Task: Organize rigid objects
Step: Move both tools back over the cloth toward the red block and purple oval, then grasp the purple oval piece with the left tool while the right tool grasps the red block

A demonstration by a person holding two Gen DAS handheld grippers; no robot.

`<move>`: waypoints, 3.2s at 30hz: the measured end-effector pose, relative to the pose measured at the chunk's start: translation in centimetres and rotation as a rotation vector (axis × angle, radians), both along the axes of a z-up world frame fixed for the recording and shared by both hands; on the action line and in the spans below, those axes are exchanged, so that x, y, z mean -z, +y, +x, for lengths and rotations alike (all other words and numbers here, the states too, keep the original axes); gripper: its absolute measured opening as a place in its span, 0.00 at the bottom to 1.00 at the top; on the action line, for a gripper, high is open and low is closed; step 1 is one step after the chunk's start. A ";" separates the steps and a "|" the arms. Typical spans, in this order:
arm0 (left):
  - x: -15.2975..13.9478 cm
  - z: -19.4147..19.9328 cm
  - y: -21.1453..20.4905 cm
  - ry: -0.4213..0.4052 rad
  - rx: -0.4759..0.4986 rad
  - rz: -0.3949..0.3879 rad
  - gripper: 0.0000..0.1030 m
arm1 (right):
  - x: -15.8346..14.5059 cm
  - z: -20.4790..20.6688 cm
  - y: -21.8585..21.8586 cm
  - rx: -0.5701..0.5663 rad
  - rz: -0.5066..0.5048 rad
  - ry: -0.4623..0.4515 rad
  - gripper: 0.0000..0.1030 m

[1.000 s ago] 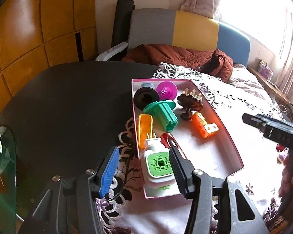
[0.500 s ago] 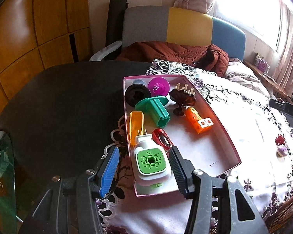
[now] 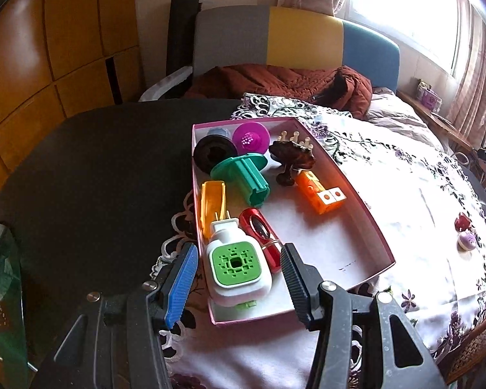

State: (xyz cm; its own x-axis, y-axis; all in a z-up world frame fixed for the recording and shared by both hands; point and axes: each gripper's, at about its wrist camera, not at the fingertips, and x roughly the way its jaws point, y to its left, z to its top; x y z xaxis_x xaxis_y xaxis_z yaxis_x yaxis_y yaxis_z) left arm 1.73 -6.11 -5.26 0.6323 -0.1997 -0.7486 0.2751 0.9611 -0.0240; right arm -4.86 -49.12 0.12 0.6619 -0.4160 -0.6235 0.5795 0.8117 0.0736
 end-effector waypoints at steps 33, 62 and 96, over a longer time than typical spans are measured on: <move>-0.3 -0.9 -6.9 0.014 0.201 0.020 0.53 | 4.2 -6.3 -9.6 0.420 0.288 -0.102 0.82; 2.0 -2.7 -24.8 0.168 0.675 -0.034 0.53 | 4.0 -8.1 -10.6 0.445 0.379 -0.225 0.85; 5.4 -5.8 -37.5 0.196 1.031 0.003 0.44 | 5.2 -8.3 -11.5 0.423 0.489 -0.257 0.86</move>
State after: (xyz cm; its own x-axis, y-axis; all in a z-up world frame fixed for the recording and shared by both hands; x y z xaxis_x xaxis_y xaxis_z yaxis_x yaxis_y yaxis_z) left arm -4.03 -43.65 -10.68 0.0250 -0.5707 -0.8208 0.9522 0.2637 -0.1543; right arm -13.15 -60.58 -5.10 0.6566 -0.3817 -0.6505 0.7539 0.3584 0.5506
